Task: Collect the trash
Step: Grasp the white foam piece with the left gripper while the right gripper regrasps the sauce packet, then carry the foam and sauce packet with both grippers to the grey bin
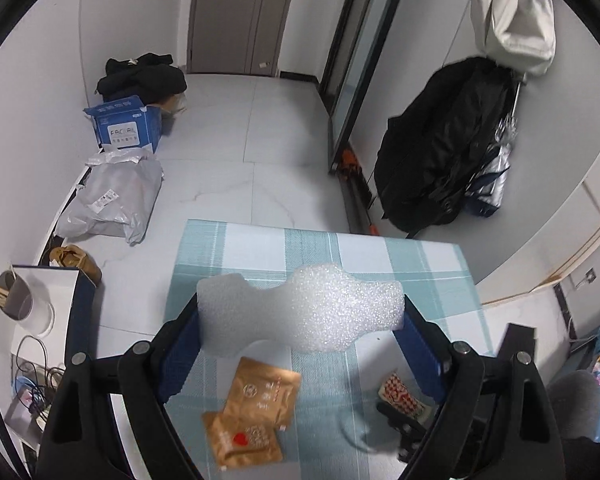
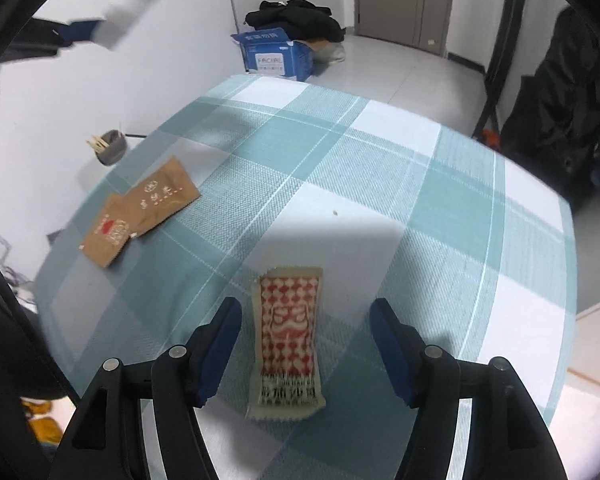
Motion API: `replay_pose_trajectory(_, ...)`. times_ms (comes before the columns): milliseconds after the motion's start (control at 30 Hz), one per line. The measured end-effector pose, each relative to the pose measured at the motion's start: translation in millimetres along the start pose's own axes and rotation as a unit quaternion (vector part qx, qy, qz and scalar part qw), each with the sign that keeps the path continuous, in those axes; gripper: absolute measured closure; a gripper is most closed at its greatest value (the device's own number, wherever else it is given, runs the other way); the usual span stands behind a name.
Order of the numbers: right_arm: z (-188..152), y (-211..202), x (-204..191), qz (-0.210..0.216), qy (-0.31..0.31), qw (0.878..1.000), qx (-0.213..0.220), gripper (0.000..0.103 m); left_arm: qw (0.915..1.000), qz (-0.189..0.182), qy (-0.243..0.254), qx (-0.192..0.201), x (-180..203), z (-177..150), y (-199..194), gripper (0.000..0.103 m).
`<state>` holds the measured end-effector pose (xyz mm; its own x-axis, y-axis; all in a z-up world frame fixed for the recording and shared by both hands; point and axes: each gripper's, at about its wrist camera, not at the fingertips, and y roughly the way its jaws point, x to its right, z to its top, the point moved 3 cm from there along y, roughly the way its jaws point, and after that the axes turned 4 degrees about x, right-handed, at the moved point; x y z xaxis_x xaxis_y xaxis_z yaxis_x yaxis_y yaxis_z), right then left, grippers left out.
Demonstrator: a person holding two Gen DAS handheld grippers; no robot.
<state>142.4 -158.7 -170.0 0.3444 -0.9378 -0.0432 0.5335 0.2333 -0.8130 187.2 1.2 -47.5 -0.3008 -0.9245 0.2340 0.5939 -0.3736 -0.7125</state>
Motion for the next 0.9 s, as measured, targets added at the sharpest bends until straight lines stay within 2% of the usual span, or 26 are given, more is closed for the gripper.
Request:
replay_pose_trajectory(33,0.1,1.3,-3.3,-0.013,-0.011,1.0,0.002,0.04,1.0,-0.003,-0.003,0.003,-3.2,-0.6,-4.3,0.016)
replay_pose_trajectory(100,1.5,2.1,-8.1,-0.013,-0.021,1.0,0.006,0.055,0.9999,0.003,-0.002,0.013,-5.3,-2.0,-14.0,0.016)
replay_pose_trajectory(133,2.7,2.3,-9.0,-0.014,-0.022,1.0,0.003,0.059,0.9998,0.007,0.0,0.017,-6.1,-3.8,-18.0,0.016)
replay_pose_trajectory(167,4.0,2.3,-9.5,-0.014,-0.022,1.0,-0.002,0.072,0.9996,0.011,0.003,0.025,-7.7,-5.3,-22.9,0.016)
replay_pose_trajectory(333,5.2,2.0,-3.8,-0.003,-0.01,1.0,-0.014,0.079,0.9988,0.005,-0.013,0.047,-17.6,-9.1,-42.8,0.016)
replay_pose_trajectory(467,3.3,-1.1,3.5,0.033,0.043,0.998,-0.016,0.081,0.998,-0.003,-0.023,0.059,-21.1,-14.1,-50.8,0.016)
replay_pose_trajectory(567,-0.2,-3.4,2.1,0.048,0.059,0.997,-0.017,0.082,0.9981,-0.008,-0.022,0.057,-20.7,-18.0,-52.3,0.016)
replay_pose_trajectory(900,-3.1,-29.1,1.3,0.059,0.08,0.995,0.001,0.084,0.9974,-0.03,0.007,0.066,-1.1,-18.2,-71.7,0.016)
